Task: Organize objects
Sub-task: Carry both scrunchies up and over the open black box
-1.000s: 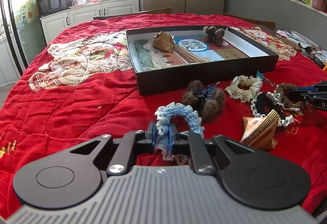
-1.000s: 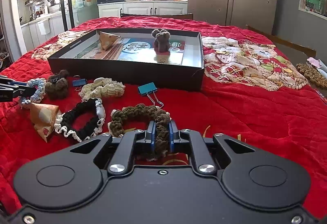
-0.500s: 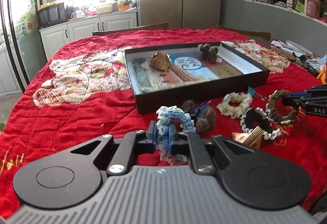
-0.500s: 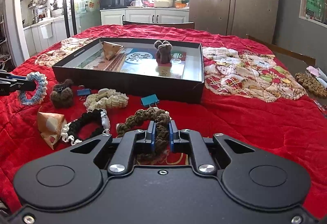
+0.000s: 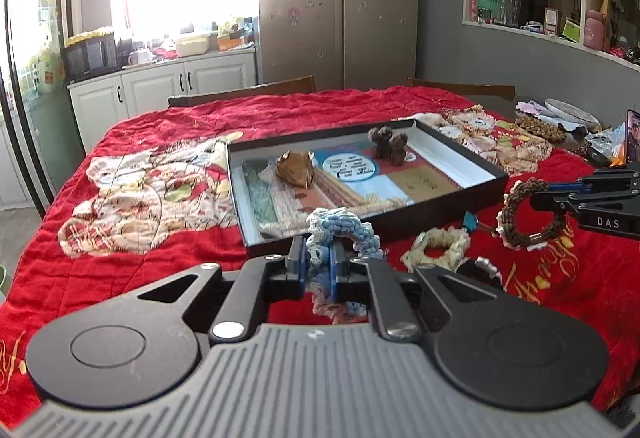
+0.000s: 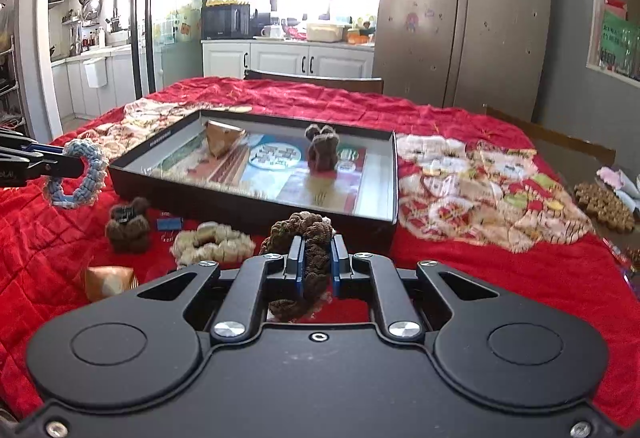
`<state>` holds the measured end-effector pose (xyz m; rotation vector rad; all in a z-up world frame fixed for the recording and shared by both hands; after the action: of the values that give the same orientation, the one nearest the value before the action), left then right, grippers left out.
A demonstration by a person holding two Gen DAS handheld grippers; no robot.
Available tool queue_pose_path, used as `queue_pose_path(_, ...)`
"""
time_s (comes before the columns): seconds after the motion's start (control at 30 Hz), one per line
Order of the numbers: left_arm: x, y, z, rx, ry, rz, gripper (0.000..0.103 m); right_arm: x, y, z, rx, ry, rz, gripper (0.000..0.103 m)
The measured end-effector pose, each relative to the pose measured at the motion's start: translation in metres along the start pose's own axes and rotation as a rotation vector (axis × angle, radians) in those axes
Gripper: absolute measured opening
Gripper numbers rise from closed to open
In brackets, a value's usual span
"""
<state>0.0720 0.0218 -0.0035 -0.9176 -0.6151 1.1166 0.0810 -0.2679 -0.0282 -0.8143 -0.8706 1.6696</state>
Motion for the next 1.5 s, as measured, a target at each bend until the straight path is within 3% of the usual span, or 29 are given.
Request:
queue_pose_path(0.97, -0.007, -0.058, -0.032, -0.095, 0.017, -0.019, 0.014, 0.001, -0.058, -0.033, -0.074, 0.023, 0.026, 0.012)
queue_pose_path(1.5, -0.006, -0.084, -0.068, -0.092, 0.001, -0.011, 0.014, -0.011, -0.082, -0.073, -0.070, 0.062, 0.011, 0.012)
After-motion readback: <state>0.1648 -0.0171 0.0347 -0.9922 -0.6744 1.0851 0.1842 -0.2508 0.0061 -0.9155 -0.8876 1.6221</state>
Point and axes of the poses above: each gripper's, at about its wrist camera, not at the fingertips, and z roughly against the way its jaws point, x to its left, y to its underside, the point moved 1 cm from there along -z, roughly the way its jaws point, and after that the axes turned 5 degrees about y, right-handed, at the moved point
